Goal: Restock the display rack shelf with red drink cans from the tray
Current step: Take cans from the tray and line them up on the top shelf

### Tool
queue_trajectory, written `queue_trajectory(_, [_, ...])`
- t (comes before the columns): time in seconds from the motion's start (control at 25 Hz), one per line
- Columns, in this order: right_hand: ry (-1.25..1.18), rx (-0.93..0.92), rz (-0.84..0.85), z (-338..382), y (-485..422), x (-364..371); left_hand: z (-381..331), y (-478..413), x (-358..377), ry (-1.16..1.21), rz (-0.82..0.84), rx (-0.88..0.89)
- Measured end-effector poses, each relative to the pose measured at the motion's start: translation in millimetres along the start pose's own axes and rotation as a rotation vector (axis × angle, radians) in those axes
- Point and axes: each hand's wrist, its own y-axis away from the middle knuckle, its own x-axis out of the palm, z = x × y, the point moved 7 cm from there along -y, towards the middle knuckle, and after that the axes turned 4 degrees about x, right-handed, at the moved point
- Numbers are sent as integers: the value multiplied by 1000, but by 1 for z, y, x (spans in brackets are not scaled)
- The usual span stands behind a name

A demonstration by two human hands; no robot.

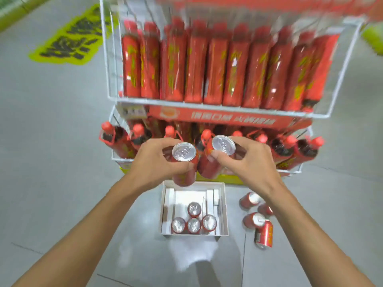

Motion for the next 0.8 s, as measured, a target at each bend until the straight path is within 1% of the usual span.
queue_trajectory(0.16, [-182, 36, -14, 176, 7, -141, -192, 1, -109, 186, 32, 5])
queue_trajectory(0.32, [-237, 7, -29, 350, 9, -263, -377, 1, -212, 251, 34, 71])
queue_trajectory(0.44, [-238, -12, -58, 451, 6, -328, -484, 1, -272, 269, 35, 110])
queue_trajectory(0.52, [-193, -21, -69, 507, 2, -358, -539, -2, -303, 245, 28, 125])
queue_trajectory(0.6, [-118, -46, -88, 547, -2, -377, -578, -6, -324, 224, 10, 130])
queue_trajectory(0.72, [51, -85, -127, 585, -17, -391, -610, -23, -344, 189, -20, 132])
queue_trajectory(0.8, [131, -95, -154, 599, -37, -394, -620, -44, -351, 165, -48, 125])
